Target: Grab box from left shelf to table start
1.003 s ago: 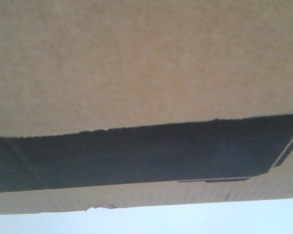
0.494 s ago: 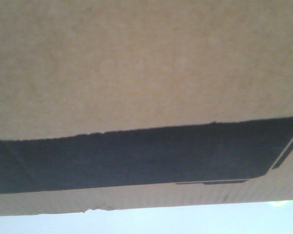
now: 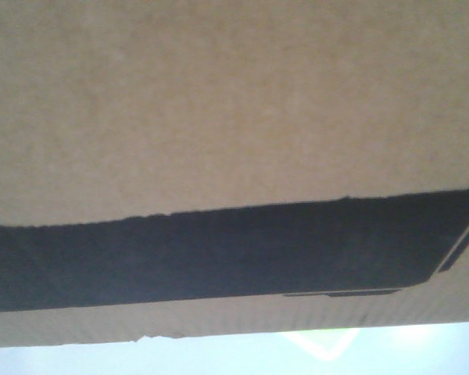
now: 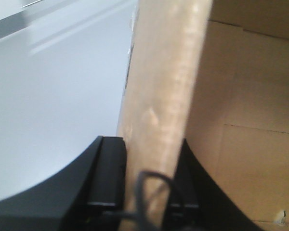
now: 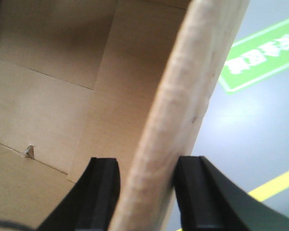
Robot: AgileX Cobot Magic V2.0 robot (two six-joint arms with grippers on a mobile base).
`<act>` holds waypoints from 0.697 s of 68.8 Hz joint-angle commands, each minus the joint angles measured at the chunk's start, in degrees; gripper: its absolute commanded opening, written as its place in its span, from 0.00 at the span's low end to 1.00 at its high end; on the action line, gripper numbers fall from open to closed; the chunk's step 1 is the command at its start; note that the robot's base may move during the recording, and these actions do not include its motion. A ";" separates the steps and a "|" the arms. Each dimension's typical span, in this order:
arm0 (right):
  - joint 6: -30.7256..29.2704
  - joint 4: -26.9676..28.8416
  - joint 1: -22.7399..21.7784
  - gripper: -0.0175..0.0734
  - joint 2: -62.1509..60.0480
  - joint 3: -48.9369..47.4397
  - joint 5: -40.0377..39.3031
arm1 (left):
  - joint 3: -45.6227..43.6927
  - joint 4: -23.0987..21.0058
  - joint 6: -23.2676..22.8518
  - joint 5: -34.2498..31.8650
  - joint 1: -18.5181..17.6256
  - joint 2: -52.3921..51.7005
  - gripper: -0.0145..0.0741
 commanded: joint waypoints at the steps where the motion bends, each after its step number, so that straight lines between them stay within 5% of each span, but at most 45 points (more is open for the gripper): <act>1: -2.07 2.18 0.03 0.26 0.70 -1.63 -8.65 | -2.80 -18.75 6.98 -3.20 -1.77 -0.85 0.06; 48: -2.07 2.18 -0.02 0.26 0.20 -1.63 -8.48 | -2.80 -18.31 6.98 -3.10 -1.77 -0.85 0.06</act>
